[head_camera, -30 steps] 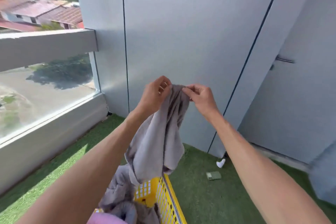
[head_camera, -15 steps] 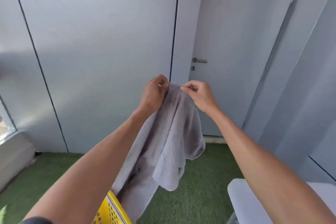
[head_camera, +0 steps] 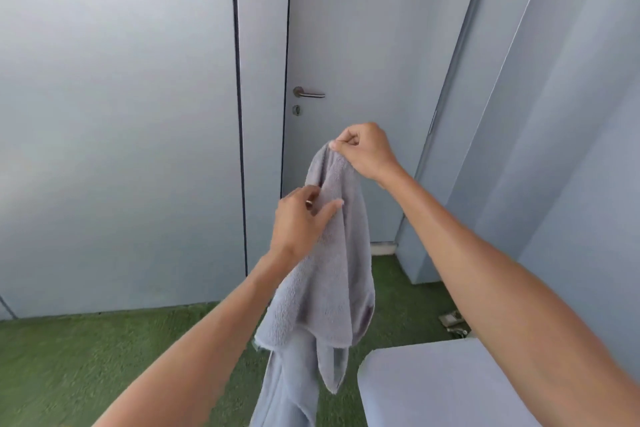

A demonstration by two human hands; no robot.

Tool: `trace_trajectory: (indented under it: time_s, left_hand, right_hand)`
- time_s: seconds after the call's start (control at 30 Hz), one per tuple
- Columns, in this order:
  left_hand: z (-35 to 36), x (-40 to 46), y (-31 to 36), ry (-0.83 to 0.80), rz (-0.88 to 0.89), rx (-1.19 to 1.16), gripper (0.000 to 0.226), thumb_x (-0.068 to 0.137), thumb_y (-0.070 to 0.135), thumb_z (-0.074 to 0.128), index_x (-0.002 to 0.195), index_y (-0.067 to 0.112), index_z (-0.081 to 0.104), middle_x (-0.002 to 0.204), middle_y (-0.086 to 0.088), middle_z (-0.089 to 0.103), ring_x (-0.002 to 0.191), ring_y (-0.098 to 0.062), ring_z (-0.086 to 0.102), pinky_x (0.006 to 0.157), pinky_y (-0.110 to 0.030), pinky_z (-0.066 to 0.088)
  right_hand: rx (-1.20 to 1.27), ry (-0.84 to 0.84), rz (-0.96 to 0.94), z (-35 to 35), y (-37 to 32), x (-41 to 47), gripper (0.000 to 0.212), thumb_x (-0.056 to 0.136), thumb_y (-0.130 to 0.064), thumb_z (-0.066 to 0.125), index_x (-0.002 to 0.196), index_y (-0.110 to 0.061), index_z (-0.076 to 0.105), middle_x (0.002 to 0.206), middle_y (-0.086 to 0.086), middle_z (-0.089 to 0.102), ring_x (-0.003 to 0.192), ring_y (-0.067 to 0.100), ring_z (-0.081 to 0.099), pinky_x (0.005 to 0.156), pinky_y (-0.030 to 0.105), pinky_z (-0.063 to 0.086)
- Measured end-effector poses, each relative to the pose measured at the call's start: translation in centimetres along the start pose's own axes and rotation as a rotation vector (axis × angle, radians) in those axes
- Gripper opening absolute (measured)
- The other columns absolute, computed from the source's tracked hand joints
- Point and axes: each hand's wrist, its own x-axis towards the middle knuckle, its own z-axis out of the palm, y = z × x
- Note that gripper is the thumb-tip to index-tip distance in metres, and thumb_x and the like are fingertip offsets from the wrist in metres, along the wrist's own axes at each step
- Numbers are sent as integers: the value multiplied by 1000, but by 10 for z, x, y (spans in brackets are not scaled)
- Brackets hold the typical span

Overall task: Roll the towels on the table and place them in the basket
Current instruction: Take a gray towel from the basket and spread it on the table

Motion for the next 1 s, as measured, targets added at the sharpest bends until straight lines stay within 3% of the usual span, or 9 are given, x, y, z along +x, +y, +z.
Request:
trace_trajectory:
  time_s: [0.1, 0.3, 0.43, 0.5, 0.57, 0.63, 0.8, 0.9, 1.0]
  left_hand:
    - [28, 1, -14, -5, -55, 16, 30, 90, 32, 64, 67, 18, 51, 57, 6, 49, 54, -14, 38, 54, -27, 34]
    - [29, 50, 4, 32, -14, 36, 18, 91, 25, 63, 74, 19, 62, 61, 13, 58, 59, -10, 53, 60, -26, 41]
    - [30, 94, 12, 10, -5, 23, 19, 87, 25, 66, 74, 12, 66, 66, 2, 65, 66, -17, 60, 66, -32, 48]
    - [29, 111, 19, -45, 31, 12, 23, 87, 28, 67, 74, 8, 66, 69, -8, 67, 64, -16, 57, 65, -32, 46]
    - [23, 122, 29, -116, 59, 7, 20, 87, 26, 68, 74, 11, 65, 72, -7, 68, 64, -15, 56, 63, -24, 44]
    - [17, 130, 29, -133, 78, 53, 19, 88, 24, 67, 79, 8, 66, 77, -9, 69, 69, -21, 60, 67, -27, 48]
    - [14, 103, -7, -35, 17, 126, 9, 91, 12, 59, 89, 8, 67, 83, 1, 66, 79, -21, 62, 78, -38, 52]
    - [25, 46, -12, -21, 76, 33, 22, 91, 36, 64, 87, 14, 66, 82, 7, 65, 77, -12, 61, 72, -33, 52]
    - [35, -15, -16, -234, 70, -36, 38, 80, 56, 69, 97, 21, 69, 89, 11, 64, 81, -4, 62, 72, -26, 54]
  right_hand:
    - [-41, 38, 23, -3, 26, 16, 15, 82, -17, 71, 76, -4, 72, 59, -10, 58, 54, 0, 50, 53, 12, 38]
    - [0, 49, 40, -8, 73, 9, 6, 82, -20, 69, 83, -15, 71, 76, -7, 67, 70, 7, 61, 70, 25, 48]
    - [91, -66, 1, 3, 78, -33, 26, 84, -31, 73, 107, -21, 66, 95, -10, 64, 83, 1, 60, 75, 5, 41]
    - [105, -143, 50, 7, 89, -45, 25, 86, -31, 71, 107, -20, 63, 91, -14, 62, 82, -6, 57, 72, 3, 40]
    - [128, -87, 80, 7, 103, -48, 17, 91, -29, 66, 93, -12, 65, 83, -2, 67, 77, 5, 61, 74, 22, 46]
    - [152, -12, 83, 1, 107, -46, 24, 94, -30, 61, 86, -8, 66, 79, 11, 67, 71, 13, 58, 72, 38, 47]
    - [102, 138, -6, -19, 73, -13, 27, 93, -25, 61, 75, -6, 64, 59, 7, 57, 53, 5, 44, 57, 27, 36]
    - [-43, 158, 4, -10, 63, 8, 31, 90, -24, 62, 69, -2, 62, 53, 3, 52, 48, 9, 39, 55, 29, 33]
    - [-72, 187, 66, -2, 60, 20, 32, 89, -22, 63, 70, 3, 63, 58, 12, 56, 55, 16, 43, 57, 30, 35]
